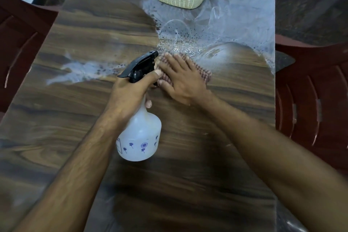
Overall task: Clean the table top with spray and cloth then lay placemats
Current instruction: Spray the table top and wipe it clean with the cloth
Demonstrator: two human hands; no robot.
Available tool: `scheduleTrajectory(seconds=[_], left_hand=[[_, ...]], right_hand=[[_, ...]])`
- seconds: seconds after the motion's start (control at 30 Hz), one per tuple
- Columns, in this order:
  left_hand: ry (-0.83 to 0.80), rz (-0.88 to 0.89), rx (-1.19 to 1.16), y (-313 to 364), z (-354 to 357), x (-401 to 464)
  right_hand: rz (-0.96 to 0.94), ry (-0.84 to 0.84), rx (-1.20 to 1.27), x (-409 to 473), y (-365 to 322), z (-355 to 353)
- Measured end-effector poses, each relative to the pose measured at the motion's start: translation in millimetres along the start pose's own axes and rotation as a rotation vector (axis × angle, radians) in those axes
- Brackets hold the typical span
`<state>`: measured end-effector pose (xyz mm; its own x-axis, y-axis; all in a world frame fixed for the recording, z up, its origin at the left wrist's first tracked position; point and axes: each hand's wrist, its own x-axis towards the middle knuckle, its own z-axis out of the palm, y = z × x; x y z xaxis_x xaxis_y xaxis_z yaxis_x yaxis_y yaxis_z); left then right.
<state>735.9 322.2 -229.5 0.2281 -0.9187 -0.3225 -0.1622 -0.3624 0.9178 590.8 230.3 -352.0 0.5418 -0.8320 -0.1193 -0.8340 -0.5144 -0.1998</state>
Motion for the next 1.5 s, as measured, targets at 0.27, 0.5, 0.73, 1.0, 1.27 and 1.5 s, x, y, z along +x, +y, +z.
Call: scheduleTrajectory(seconds=[0.27,0.5,0.73,1.0,1.27,1.5], left_hand=[[-0.009,0.026,-0.009,11.0,-37.6,20.5],[-0.044,0.018,-0.028,6.2,-46.0,32.6],[-0.033,0.030,-0.009,1.6,-59.2,48.3],[-0.042,0.023,0.031,4.8,-72.7,58.2],[-0.064,0.020,0.020,5.2,-67.0,69.2],[-0.089,0.044,0.027,6.8,-44.8,68.9]], right_hand=[[0.388,0.134,0.088,-3.3,47.9,-4.7],[0.203,0.030,0.023,-55.6,-38.8,20.4],[0.100,0.001,0.011,68.4,-55.6,3.6],[0.338,0.071,0.059,51.0,8.3,-11.1],[0.483,0.057,0.023,-3.7,84.1,-19.9],[0.454,0.077,0.047,77.0,63.3,-26.1]])
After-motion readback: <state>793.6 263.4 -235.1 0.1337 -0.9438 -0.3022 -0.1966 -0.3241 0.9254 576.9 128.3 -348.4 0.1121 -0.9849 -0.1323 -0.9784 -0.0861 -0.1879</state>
